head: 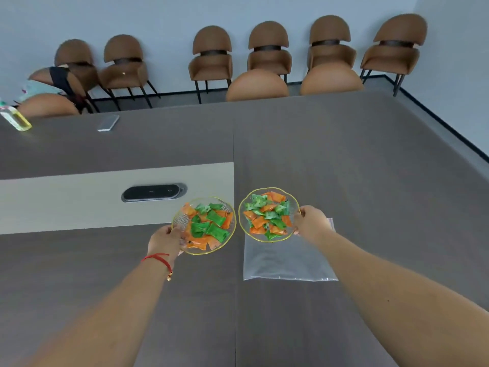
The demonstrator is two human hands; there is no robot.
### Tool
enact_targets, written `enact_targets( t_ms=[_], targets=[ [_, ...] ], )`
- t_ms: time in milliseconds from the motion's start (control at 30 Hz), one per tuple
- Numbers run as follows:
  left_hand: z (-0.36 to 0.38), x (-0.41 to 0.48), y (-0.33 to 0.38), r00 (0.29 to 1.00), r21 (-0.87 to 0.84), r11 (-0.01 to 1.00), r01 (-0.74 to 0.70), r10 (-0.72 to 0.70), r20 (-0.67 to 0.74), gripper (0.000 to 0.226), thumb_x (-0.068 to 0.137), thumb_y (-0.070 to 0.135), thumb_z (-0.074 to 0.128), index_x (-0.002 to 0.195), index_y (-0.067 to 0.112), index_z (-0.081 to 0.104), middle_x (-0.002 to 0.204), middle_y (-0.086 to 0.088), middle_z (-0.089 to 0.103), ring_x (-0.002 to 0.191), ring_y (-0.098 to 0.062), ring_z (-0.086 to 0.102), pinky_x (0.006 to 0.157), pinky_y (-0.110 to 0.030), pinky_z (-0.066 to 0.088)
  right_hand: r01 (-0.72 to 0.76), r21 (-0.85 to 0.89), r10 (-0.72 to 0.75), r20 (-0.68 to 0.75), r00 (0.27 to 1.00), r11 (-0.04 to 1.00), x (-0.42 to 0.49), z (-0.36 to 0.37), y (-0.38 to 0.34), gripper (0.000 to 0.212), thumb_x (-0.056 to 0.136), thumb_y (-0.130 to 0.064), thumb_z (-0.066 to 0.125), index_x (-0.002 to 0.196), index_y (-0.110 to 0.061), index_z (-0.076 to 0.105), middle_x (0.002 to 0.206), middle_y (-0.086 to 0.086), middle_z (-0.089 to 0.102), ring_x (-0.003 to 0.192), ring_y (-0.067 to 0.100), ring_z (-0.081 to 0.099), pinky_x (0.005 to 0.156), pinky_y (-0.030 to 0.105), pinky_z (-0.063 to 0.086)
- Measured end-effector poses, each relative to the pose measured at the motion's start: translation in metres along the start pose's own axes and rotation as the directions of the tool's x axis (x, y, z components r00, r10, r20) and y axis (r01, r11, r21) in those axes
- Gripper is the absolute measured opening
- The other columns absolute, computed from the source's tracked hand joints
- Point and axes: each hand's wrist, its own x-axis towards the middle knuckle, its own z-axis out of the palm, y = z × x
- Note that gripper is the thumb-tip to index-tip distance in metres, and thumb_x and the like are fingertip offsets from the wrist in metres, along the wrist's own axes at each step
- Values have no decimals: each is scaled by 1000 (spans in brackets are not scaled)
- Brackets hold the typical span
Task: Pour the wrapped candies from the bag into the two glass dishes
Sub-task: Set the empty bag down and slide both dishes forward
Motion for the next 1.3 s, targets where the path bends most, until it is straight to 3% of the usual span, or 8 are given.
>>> enact_targets(
  t_ms=[133,367,533,700,867,1067,1167,1300],
  targets=[
    [4,28,31,1000,-92,996,16,-16,-3,20,92,24,53,81,12,65,75,-10,63,66,-25,57,76,-39,53,25,23,-25,21,999,999,39,13,-39,37,97,-21,35,66,-16,53,56,1,64,64,25,63,72,37,55],
    [23,125,42,996,-132,990,42,-52,-72,20,92,20,52,84,6,65,64,-6,61,61,-24,52,72,-33,47,-21,49,20,32,999,999,129,51,-74,29,98,-24,39,83,-15,62,69,4,69,76,25,70,80,45,59],
    [50,180,45,985,-40,998,-39,32,-167,23,96,23,46,80,12,59,60,2,53,42,-5,50,40,-18,36,-64,17,64,18,998,998,202,79,-75,30,100,-26,38,92,-12,63,77,7,69,79,25,69,80,45,59],
    [77,234,27,986,25,1000,-5,9,-165,20,95,27,49,85,17,62,62,3,56,55,-15,49,51,-24,35,-113,17,113,10,994,993,255,111,-63,31,100,-24,35,92,-12,63,83,10,70,81,27,69,80,45,59],
    [101,273,11,992,78,997,22,-12,-125,30,93,32,47,70,18,61,59,-1,56,61,-23,49,62,-28,40,-130,31,130,15,991,991,286,134,-46,32,99,-27,37,88,-15,64,81,9,69,79,27,67,80,44,59],
    [114,291,12,987,154,988,-11,35,-155,30,94,24,45,72,12,61,55,2,54,50,-15,49,44,-21,35,-136,56,135,18,991,989,305,136,-41,31,100,-24,37,90,-12,63,80,9,67,67,19,62,55,27,50],
    [118,294,13,980,202,979,-21,59,-188,29,92,24,46,68,13,60,53,1,53,52,-20,49,47,-24,33,-123,72,123,9,992,990,307,138,-38,31,99,-24,37,91,-11,64,78,9,67,67,19,62,54,26,49],
    [123,293,11,961,180,983,-22,71,-266,18,90,28,50,83,19,65,59,8,56,55,-10,49,50,-23,32,-114,70,115,-17,993,991,305,143,-36,32,98,-27,36,90,-14,64,76,7,67,69,20,64,58,30,54]
  ],
)
